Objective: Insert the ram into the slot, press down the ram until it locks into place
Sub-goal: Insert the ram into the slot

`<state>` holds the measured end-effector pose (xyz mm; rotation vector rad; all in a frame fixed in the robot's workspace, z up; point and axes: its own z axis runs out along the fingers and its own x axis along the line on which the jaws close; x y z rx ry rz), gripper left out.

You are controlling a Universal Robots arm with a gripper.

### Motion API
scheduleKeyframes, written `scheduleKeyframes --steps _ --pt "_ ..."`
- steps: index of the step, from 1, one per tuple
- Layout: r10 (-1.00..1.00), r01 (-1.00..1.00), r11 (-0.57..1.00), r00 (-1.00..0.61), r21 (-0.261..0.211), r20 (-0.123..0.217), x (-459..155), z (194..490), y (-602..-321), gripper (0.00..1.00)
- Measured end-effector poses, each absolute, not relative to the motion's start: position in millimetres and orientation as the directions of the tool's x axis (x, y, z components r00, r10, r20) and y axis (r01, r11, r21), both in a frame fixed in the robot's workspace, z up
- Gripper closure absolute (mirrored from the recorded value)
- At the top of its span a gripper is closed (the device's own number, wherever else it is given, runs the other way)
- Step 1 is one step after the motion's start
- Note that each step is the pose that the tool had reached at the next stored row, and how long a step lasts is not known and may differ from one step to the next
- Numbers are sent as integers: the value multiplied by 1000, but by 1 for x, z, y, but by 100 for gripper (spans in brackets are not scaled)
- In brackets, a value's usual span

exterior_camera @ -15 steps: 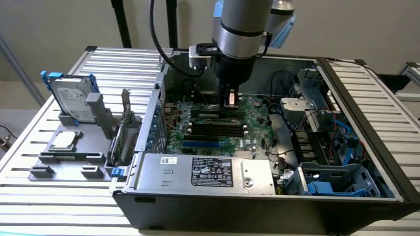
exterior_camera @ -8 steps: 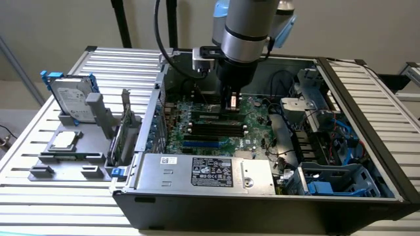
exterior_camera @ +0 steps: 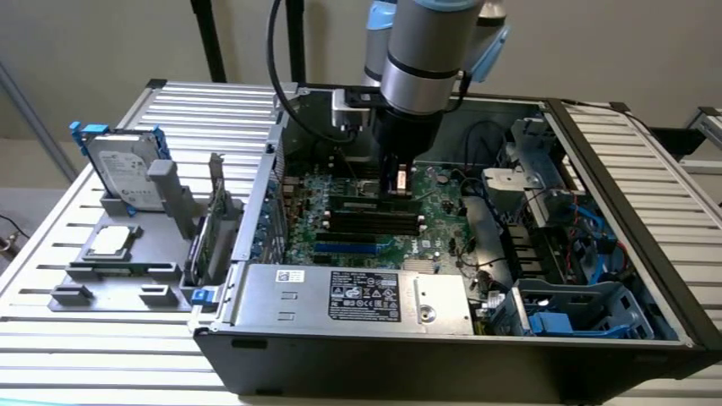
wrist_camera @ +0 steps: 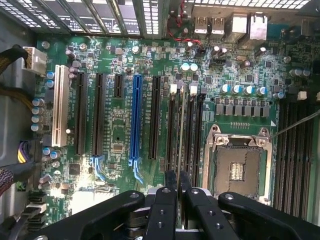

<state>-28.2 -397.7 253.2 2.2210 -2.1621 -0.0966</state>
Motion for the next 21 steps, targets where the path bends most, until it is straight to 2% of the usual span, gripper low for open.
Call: scheduleKeyframes --steps 21 --pt "-1000 -997 -27 26 73 -10 -27 237 -398 86"
